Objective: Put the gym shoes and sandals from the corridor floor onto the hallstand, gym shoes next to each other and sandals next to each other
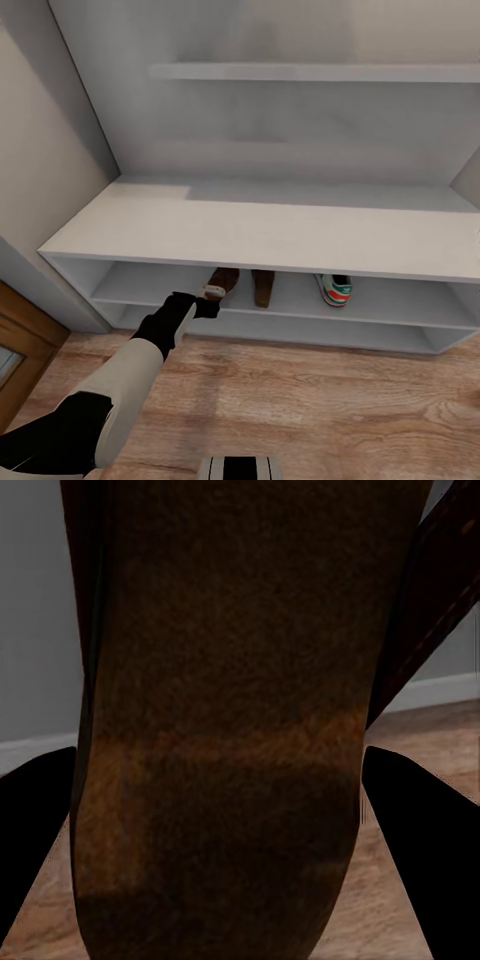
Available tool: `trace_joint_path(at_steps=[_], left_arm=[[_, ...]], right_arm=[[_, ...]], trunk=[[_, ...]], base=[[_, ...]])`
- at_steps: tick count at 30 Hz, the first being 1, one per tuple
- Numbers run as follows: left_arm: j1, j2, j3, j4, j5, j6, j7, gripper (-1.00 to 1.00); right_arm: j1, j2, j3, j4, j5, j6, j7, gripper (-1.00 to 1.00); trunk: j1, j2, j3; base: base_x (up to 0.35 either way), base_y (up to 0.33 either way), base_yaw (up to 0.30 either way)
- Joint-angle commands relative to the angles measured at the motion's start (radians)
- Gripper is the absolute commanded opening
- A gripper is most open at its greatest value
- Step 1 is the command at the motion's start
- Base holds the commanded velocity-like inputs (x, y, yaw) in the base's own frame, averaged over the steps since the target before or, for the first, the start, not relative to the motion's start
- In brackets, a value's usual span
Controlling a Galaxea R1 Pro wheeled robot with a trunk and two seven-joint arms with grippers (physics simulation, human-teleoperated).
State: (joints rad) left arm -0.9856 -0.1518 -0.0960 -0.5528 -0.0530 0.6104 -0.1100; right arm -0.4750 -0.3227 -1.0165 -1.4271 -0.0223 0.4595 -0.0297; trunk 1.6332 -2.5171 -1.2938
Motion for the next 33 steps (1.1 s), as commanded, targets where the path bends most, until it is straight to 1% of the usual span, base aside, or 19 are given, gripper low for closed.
trace_joint_path(at_steps=[1, 8, 11, 20, 26, 33], left_arm=[[0.001, 0.0, -0.001, -0.003, 0.0, 0.005, -0.007, -1.0], [0.001, 0.0, -0.001, -0.003, 0.0, 0.005, -0.007, -1.0], [0.001, 0.0, -0.001, -0.003, -0.001, 0.005, -0.008, -1.0], [0.002, 0.001, 0.001, -0.002, 0.0, 0.005, -0.008, -1.0], [0.036, 0.001, 0.0, -0.002, -0.001, 0.004, -0.008, -1.0], [0.042, 0.001, 0.002, -0.003, 0.0, 0.004, -0.007, -1.0]], right_arm=[[0.0, 0.0, 0.0, -0.001, -0.002, 0.005, -0.004, -1.0], [0.0, -0.001, 0.0, -0.001, -0.003, 0.005, -0.004, -1.0], [0.0, -0.001, 0.0, -0.001, -0.002, 0.005, -0.004, -1.0], [0.0, -0.001, 0.0, -0.001, -0.003, 0.005, -0.004, -1.0], [0.0, -0.001, 0.0, -0.001, -0.003, 0.005, -0.004, -1.0], [0.0, -0.001, 0.0, -0.001, -0.002, 0.005, -0.004, -1.0]], trunk=[[0.0, 0.0, -0.001], [0.0, 0.0, -0.001], [0.0, 0.0, -0.001], [0.0, 0.0, -0.001], [0.0, 0.0, -0.001], [0.0, 0.0, -0.001]], base=[[0.001, -0.107, 0.0], [0.0, -0.238, 0.0], [0.0, -0.122, 0.0], [0.0, -0.014, 0.0], [0.0, 0.0, 0.0], [0.0, 0.0, 0.0]])
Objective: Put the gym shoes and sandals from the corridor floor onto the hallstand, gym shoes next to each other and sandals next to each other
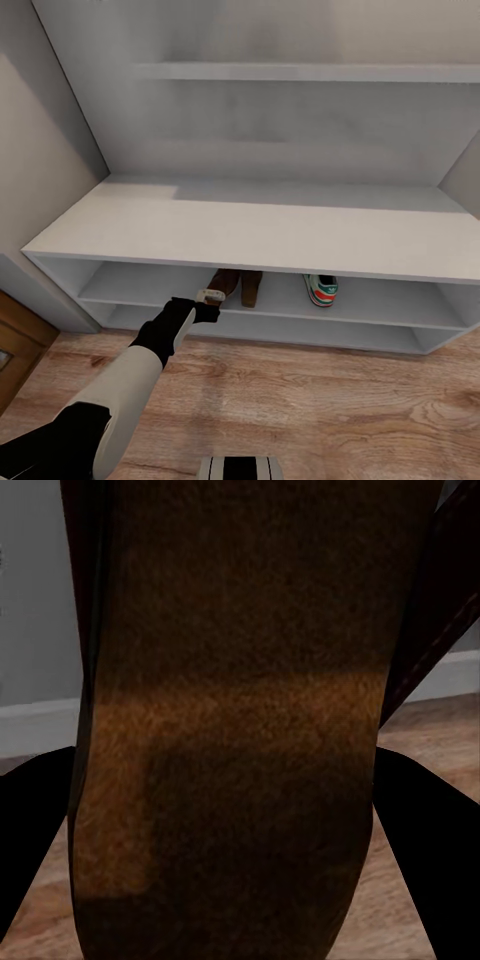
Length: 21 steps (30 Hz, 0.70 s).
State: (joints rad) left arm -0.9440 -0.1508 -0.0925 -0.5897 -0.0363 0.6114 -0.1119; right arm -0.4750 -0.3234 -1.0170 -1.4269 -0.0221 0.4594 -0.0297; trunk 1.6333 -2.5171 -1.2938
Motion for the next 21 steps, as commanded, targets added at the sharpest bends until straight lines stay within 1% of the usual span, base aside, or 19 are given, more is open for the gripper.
trace_joint_path(at_steps=[1, 7, 13, 21], left_arm=[[0.0, 0.001, 0.0, 0.034, -0.017, 0.003, -0.005, -1.0], [0.0, 0.0, 0.003, 0.033, -0.017, 0.002, -0.004, -1.0], [0.001, 0.001, 0.004, 0.033, -0.016, 0.002, -0.003, -1.0], [0.001, 0.0, 0.005, 0.031, -0.016, 0.002, -0.003, -1.0]], right_arm=[[-0.001, 0.0, 0.0, -0.001, -0.003, 0.005, -0.004, -1.0], [-0.001, 0.0, 0.001, -0.001, -0.003, 0.005, -0.004, -1.0], [-0.001, 0.0, 0.001, -0.001, -0.003, 0.005, -0.004, -1.0], [-0.001, 0.0, 0.001, -0.001, -0.003, 0.005, -0.004, -1.0]], trunk=[[0.0, 0.0, -0.001], [0.0, 0.0, -0.001], [0.0, 0.0, -0.001], [0.0, 0.0, -0.001]], base=[[0.0, 0.0, 0.0], [0.011, 0.0, 0.0], [0.201, 0.019, 0.0], [0.034, 0.003, 0.0]])
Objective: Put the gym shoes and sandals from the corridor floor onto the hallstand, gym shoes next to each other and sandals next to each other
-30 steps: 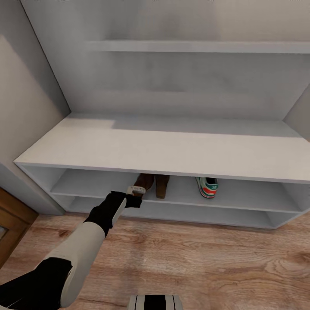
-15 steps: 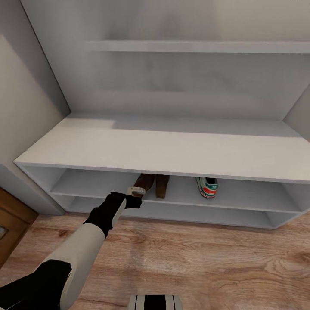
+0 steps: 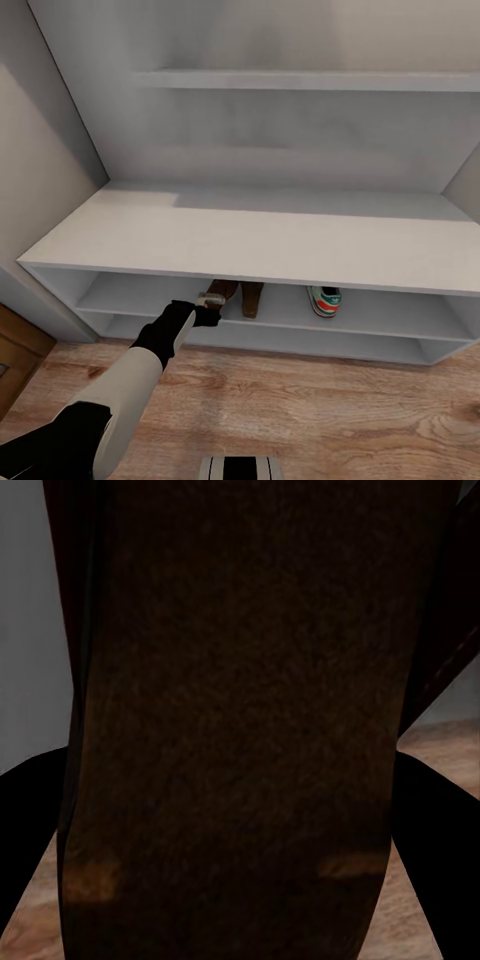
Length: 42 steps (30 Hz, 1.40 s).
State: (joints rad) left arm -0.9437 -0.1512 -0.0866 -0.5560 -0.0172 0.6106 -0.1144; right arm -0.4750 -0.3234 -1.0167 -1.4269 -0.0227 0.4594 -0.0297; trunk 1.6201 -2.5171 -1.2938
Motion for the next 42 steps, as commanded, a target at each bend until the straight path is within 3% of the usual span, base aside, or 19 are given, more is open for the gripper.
trace_joint_path(at_steps=[1, 42], left_arm=[[0.0, 0.001, -0.001, -0.002, -0.035, 0.003, -0.001, -1.0], [0.0, 0.001, -0.002, -0.001, -0.033, 0.003, -0.002, -1.0]], right_arm=[[-0.001, 0.0, 0.0, -0.001, -0.002, 0.005, -0.004, -1.0], [-0.001, 0.0, 0.0, -0.001, -0.002, 0.005, -0.004, -1.0]], trunk=[[0.013, 0.0, -0.001], [0.013, 0.0, -0.001]], base=[[0.002, 0.0, 0.0], [0.051, 0.0, 0.0]])
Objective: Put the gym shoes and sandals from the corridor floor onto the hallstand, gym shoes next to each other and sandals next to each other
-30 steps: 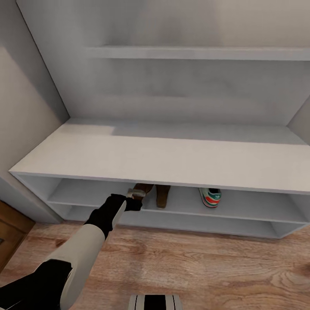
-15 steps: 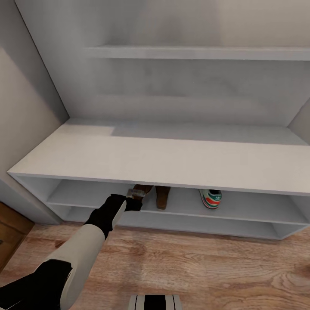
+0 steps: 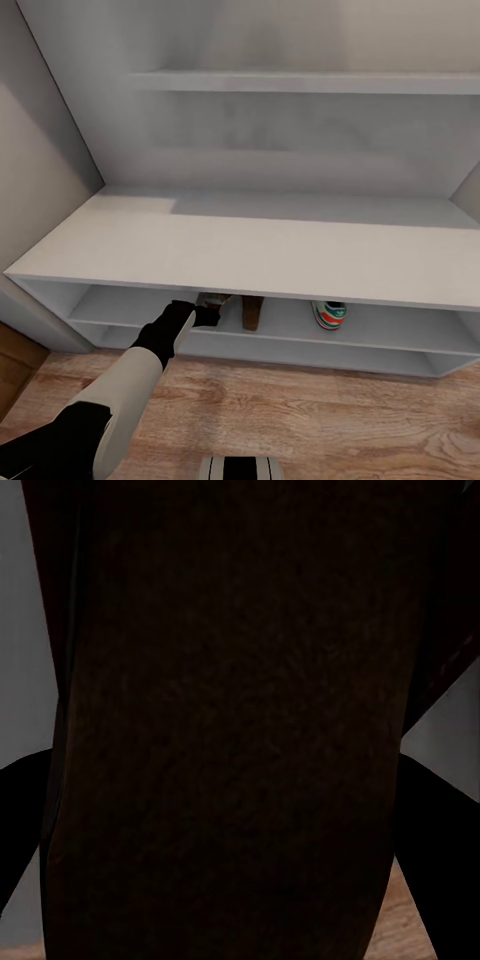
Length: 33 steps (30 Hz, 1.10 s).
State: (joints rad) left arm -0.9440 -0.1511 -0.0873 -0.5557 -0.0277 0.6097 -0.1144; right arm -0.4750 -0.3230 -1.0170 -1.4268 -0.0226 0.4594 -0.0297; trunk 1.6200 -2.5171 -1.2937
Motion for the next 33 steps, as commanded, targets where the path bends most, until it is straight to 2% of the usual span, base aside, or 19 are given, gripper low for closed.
trace_joint_path(at_steps=[1, 9, 10, 33], left_arm=[[0.001, 0.001, -0.002, -0.002, -0.023, 0.004, -0.002, -1.0], [0.001, 0.001, -0.002, -0.001, -0.024, 0.004, -0.002, -1.0], [0.001, 0.001, -0.003, -0.001, -0.024, 0.004, -0.002, 1.0], [0.001, 0.001, -0.002, -0.003, -0.023, 0.004, -0.002, 1.0]], right_arm=[[-0.001, 0.0, 0.0, -0.001, -0.002, 0.005, -0.004, -1.0], [-0.001, 0.0, 0.0, -0.001, -0.002, 0.005, -0.004, -1.0], [-0.001, 0.0, 0.0, -0.001, -0.002, 0.005, -0.004, -1.0], [-0.001, -0.001, 0.0, -0.001, -0.002, 0.005, -0.004, -1.0]], trunk=[[0.013, 0.0, -0.001], [0.013, 0.0, -0.001], [0.013, 0.0, -0.001], [0.013, 0.0, -0.001]], base=[[0.0, 0.0, 0.0], [0.0, 0.0, 0.0], [0.0, 0.0, 0.0], [-0.007, 0.0, 0.0]])
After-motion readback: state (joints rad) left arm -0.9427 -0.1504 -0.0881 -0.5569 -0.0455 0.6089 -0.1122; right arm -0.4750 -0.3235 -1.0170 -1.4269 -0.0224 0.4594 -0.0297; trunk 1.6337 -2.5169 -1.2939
